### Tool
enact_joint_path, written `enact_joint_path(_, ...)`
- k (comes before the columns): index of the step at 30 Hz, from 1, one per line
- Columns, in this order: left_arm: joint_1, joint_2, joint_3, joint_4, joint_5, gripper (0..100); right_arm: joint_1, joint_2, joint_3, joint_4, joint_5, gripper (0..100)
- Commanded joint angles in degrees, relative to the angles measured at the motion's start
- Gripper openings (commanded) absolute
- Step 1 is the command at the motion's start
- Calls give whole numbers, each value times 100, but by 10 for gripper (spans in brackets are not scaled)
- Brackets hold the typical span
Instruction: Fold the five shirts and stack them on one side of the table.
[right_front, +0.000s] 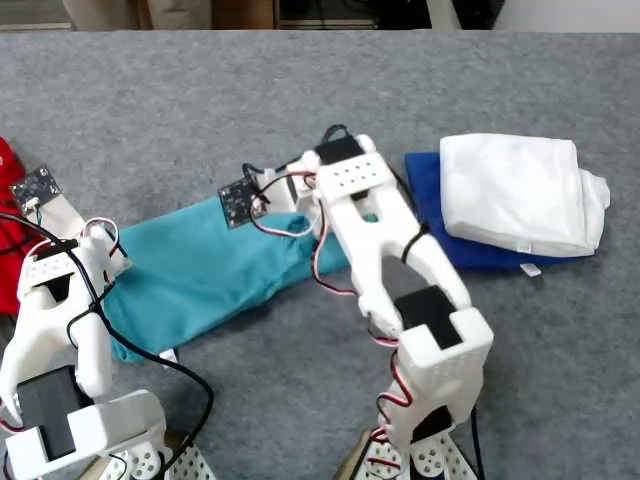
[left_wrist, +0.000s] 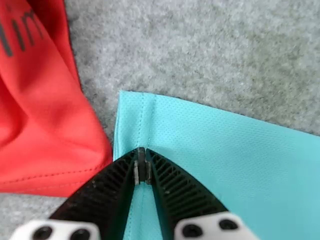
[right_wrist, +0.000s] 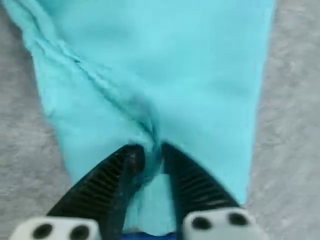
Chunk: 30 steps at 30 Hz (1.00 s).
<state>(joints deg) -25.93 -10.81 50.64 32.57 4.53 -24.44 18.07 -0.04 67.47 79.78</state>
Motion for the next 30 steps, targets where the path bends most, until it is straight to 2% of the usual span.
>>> enact_joint_path(1,-44,-22,-273,-9,0,19,48,4,-488,-123,26,274)
enact_joint_path(3,-44,-22,-273,-9,0,19,163,-4,-620,-97,26,283)
enact_joint_path(6,-44,-22,-273,-9,0,19,338,-13,-804,176,26,241)
enact_joint_path(8,-44,-22,-273,-9,0,19,374,-119,-892,695,26,186)
enact_joint_path(12,-44,-22,-273,-9,0,19,286,-585,-752,1714,-149,0)
enact_joint_path(14,-44,-22,-273,-9,0,19,171,-831,-470,1934,-440,21)
enact_joint_path(17,-44,-22,-273,0,0,19,-40,-1121,215,1705,-905,6)
enact_joint_path(22,-44,-22,-273,9,0,19,-426,-1103,1024,536,-1609,5)
enact_joint_path(30,-44,-22,-273,9,0,19,-892,295,224,-70,-2268,5)
